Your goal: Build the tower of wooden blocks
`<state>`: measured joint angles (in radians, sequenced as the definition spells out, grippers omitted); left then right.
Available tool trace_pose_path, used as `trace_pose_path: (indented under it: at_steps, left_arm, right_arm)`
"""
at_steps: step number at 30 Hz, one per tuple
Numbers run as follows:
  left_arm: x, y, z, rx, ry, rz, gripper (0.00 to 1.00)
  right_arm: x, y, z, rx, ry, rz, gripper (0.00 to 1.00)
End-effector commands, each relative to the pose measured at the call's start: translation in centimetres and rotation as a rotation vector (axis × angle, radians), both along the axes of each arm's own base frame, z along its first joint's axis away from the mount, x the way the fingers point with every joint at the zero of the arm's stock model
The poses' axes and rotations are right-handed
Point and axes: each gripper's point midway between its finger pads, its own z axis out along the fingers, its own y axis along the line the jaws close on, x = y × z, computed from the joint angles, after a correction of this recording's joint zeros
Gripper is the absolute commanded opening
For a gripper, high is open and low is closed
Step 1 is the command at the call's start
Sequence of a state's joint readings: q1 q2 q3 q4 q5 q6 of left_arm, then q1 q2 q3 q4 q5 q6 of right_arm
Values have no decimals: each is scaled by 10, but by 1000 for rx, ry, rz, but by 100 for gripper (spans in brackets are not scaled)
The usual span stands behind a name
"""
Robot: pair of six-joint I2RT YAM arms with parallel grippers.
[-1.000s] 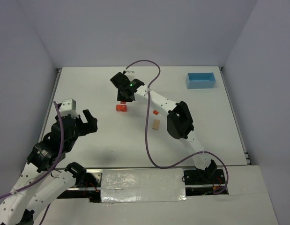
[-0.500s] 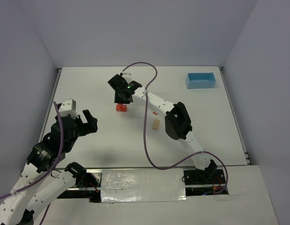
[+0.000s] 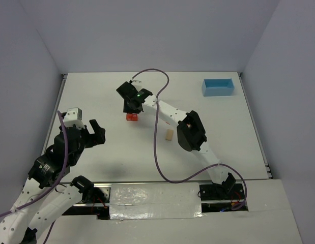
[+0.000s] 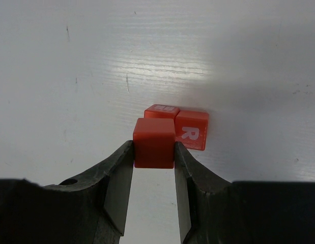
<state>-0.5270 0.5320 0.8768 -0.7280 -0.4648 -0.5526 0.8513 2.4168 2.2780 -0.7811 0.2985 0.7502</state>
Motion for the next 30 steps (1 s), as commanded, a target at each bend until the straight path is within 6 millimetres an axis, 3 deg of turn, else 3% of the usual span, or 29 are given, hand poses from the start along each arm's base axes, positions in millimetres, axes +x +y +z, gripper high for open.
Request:
trace_pose_path:
  at_steps: [1,30]
  left_arm:
    - [3,-3,9,-18,-46,-14,99]
    - [2,-4,12,-25,-61,-26,100]
  right_arm:
    - [4,13,10,50,-30,-1,27]
    - [5,17,6,48,-34,-3,42]
